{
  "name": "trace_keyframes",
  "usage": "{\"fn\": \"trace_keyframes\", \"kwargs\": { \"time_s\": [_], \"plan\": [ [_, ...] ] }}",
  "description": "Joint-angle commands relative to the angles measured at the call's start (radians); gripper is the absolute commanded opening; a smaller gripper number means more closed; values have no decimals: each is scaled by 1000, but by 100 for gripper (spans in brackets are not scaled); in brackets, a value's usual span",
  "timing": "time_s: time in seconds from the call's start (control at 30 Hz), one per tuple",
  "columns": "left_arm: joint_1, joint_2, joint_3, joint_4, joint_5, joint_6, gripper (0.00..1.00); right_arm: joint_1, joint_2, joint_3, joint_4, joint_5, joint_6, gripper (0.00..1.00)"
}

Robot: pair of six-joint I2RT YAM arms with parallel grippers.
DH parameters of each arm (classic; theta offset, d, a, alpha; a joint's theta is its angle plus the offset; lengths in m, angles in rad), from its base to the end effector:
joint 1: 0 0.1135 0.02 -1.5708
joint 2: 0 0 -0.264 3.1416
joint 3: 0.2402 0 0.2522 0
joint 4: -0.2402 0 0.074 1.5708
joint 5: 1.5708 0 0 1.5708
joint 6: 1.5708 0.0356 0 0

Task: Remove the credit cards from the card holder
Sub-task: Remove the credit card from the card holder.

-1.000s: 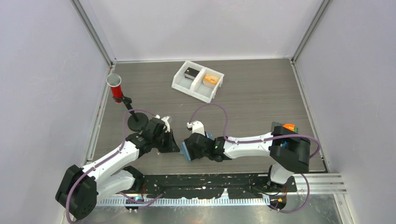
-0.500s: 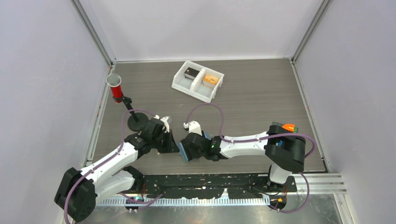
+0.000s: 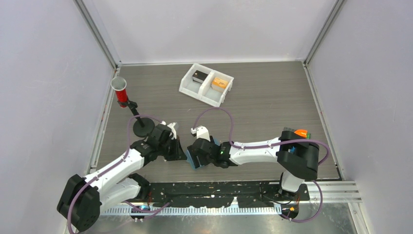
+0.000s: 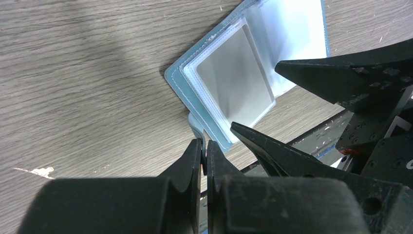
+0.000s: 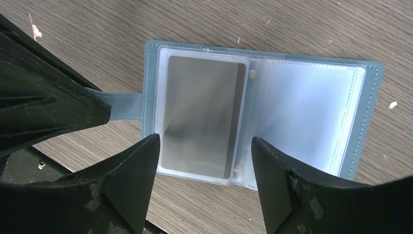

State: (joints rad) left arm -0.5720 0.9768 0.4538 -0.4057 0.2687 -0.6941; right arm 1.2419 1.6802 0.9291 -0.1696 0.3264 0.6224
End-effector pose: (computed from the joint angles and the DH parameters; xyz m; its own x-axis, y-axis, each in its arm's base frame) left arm 0.1456 -0.1050 0.1752 -0.9369 -0.1303 -0.3243 0.0732 0.8342 -0.5465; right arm 0.1187 0.3124 0.1669 -0.6950 -0.3266 -0.6406 -0.5275 0.8370 0.1455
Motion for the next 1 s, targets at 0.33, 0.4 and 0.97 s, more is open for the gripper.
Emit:
{"fn": "trace_keyframes", "kwargs": {
  "time_s": [0.33, 0.4, 0.97],
  "plan": [
    [0, -59, -20, 1, -21, 8, 0, 5, 60, 40, 42, 40, 3, 76],
    [0, -58, -21, -2, -27, 10, 0, 5, 42, 21, 39, 63, 8, 72],
    [0, -46, 3, -42, -54, 28, 0, 5, -40, -8, -28, 179, 10, 68]
  ]
}}
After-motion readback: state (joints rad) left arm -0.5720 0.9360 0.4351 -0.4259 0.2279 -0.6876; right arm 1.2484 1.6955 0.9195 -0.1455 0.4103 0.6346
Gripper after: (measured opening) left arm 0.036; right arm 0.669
